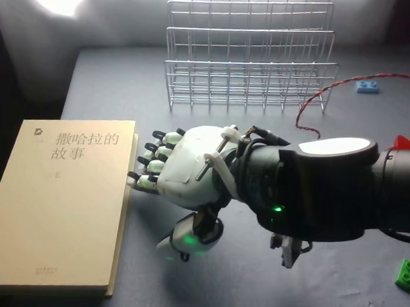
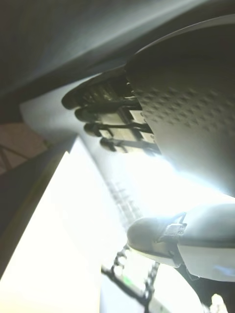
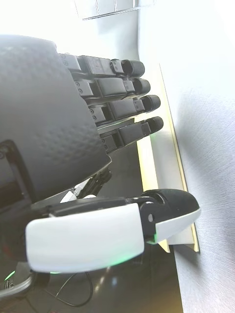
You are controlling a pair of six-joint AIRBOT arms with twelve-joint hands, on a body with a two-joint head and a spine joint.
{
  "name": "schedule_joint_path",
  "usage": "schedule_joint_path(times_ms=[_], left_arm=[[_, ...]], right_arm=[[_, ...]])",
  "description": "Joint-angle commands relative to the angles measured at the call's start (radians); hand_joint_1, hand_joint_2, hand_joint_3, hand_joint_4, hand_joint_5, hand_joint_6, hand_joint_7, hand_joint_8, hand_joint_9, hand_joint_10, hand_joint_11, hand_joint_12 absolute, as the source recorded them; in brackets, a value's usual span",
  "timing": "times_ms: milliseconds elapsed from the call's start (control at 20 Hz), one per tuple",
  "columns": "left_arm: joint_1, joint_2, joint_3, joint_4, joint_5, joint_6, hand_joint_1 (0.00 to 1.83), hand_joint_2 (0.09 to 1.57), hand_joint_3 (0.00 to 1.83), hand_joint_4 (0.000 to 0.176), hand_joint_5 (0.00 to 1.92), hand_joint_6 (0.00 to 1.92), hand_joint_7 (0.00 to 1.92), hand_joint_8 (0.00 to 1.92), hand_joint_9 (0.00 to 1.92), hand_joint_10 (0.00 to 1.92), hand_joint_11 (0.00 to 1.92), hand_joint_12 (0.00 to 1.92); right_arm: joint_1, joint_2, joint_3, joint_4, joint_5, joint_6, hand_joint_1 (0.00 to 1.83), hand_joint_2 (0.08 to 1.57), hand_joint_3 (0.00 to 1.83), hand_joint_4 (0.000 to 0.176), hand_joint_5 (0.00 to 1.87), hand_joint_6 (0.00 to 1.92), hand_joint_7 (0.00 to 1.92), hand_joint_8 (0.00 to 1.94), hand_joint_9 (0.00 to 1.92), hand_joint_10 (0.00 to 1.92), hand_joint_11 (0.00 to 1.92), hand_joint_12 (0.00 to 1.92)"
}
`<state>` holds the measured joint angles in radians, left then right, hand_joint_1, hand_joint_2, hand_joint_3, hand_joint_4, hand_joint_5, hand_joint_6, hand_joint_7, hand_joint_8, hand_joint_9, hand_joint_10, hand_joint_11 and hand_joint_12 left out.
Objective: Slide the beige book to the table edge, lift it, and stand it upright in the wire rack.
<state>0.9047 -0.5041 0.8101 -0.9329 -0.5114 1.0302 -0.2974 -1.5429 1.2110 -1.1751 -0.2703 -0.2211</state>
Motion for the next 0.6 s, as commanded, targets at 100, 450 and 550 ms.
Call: schedule_joint_path(times_ms=[100, 450, 550], left_arm=[[0.009, -0.013, 0.026, 0.008, -0.088, -0.116, 0.43, 1.19, 0.00, 0.054, 0.07, 0.01, 0.08, 0.01, 0.07, 0.01, 0.00, 0.22], [0.054, -0.067, 0.084, 0.008, 0.031, -0.261, 0.46, 1.17, 0.00, 0.051, 0.08, 0.01, 0.10, 0.01, 0.07, 0.01, 0.00, 0.22], [0.083, -0.088, 0.099, 0.008, 0.039, -0.322, 0.42, 1.17, 0.00, 0.057, 0.06, 0.00, 0.10, 0.00, 0.08, 0.00, 0.00, 0.23]], right_arm=[[0.009, 0.058, -0.007, -0.021, 0.079, 0.004, 0.09, 1.18, 0.00, 0.000, 0.05, 0.00, 0.08, 0.00, 0.06, 0.00, 0.00, 0.24], [0.024, 0.235, -0.013, -0.021, 0.298, 0.098, 0.15, 1.15, 0.00, 0.000, 0.05, 0.00, 0.11, 0.00, 0.09, 0.00, 0.00, 0.29], [0.024, 0.293, -0.020, -0.021, 0.357, 0.125, 0.10, 1.16, 0.00, 0.000, 0.01, 0.00, 0.09, 0.00, 0.10, 0.00, 0.00, 0.28]])
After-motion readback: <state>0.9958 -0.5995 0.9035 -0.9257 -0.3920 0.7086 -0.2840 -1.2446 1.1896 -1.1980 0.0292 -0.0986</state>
